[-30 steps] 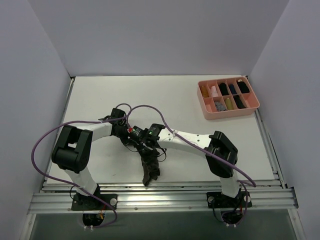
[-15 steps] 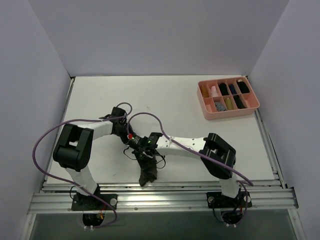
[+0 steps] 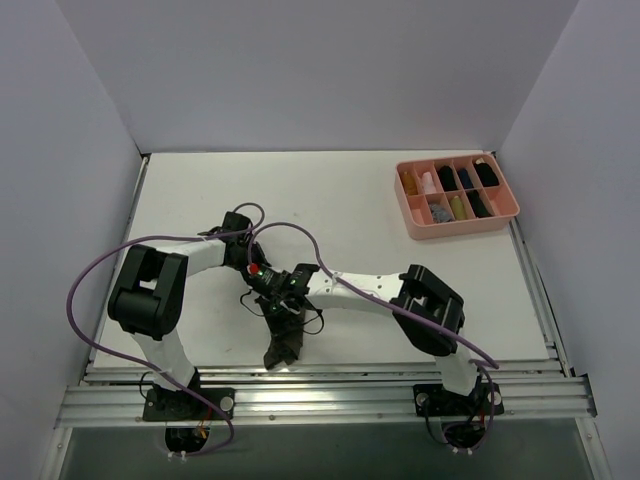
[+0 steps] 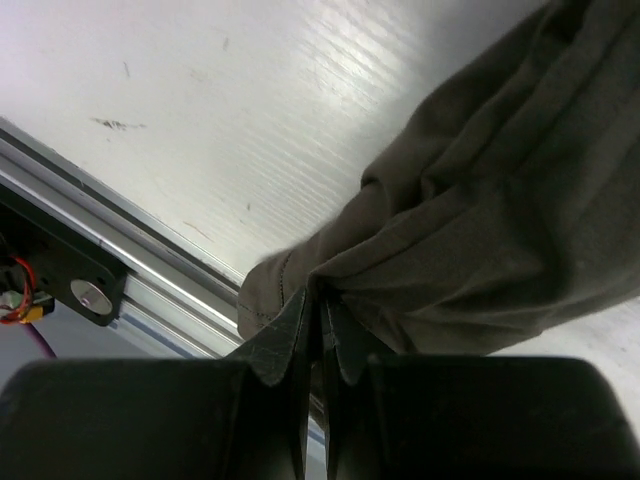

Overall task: Roll the underwear
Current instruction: Fold the underwear

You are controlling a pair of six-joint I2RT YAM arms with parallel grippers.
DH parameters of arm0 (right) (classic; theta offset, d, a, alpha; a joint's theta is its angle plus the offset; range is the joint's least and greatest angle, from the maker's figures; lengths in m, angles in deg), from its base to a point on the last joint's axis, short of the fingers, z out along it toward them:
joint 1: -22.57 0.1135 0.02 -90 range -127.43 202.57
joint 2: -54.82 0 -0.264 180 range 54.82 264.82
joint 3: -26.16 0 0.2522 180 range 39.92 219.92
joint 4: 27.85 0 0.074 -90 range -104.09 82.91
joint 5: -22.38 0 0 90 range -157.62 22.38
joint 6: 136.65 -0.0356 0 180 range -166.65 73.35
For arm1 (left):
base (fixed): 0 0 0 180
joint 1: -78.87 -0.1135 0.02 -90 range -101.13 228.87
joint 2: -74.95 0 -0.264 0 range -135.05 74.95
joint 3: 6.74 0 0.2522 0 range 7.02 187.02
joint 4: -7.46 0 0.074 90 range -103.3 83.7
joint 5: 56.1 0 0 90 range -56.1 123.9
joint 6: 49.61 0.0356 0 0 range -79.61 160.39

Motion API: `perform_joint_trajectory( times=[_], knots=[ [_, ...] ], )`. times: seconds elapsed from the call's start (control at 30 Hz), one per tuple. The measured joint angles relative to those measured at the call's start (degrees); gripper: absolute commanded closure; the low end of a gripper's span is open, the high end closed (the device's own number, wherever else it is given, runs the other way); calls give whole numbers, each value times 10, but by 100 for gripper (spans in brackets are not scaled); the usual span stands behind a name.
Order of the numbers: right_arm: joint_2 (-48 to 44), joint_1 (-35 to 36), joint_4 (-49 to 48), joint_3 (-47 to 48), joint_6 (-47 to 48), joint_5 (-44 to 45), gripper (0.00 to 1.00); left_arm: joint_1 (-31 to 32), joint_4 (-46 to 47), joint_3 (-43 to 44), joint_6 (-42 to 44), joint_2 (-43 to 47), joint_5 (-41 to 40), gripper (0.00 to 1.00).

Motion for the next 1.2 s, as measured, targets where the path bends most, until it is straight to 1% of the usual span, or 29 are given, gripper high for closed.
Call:
perform_joint_trajectory(
  times=[0.1, 0.17, 0.2, 0.3, 0.33, 0.37, 0.47, 0.5, 0.57, 0.67, 0.7, 0.83, 1.0, 1.1, 1.2],
  knots=[
    [12, 0, -13, 4, -3, -4, 100, 0, 3, -2, 0, 0, 0, 98],
    [21, 0, -23, 4, -6, -8, 95, -1, 5, -3, 0, 0, 2, 98],
    [25, 0, -28, 4, -7, -9, 88, -1, 7, -5, 0, 1, 2, 97],
    [35, 1, -36, 7, -7, -11, 77, -2, 12, -9, 0, 4, 3, 98],
    [36, 1, -35, 9, -6, -11, 76, -2, 12, -9, 0, 4, 3, 97],
    [36, 2, -33, 13, -3, -11, 75, -2, 12, -9, 0, 5, 3, 92],
    [35, -1, -19, 38, 6, -11, 72, -2, 7, -8, 5, 9, -1, 82],
    [33, -3, -14, 47, 10, -11, 72, -3, 4, -7, 7, 12, -5, 74],
    [26, -10, -8, 58, 17, -12, 69, -4, -11, -1, 18, 17, -16, 70],
    [3, -26, 6, 59, 24, -15, 69, -9, -43, 18, 38, 20, -34, 64],
    [-7, -31, 10, 59, 25, -16, 69, -12, -56, 26, 46, 21, -38, 61],
    [-50, -48, 15, 57, 24, -17, 72, -21, -95, 50, 69, 40, -47, 57],
    [-98, -67, 15, 38, 22, -17, 75, -52, -130, 55, 95, 83, -54, 58],
    [-103, -92, 14, 33, 24, -16, 76, -76, -153, 55, 100, 103, -54, 59],
    [-93, -129, 12, 31, 32, -15, 76, -86, -170, 45, 102, 138, -51, 59]
  ],
)
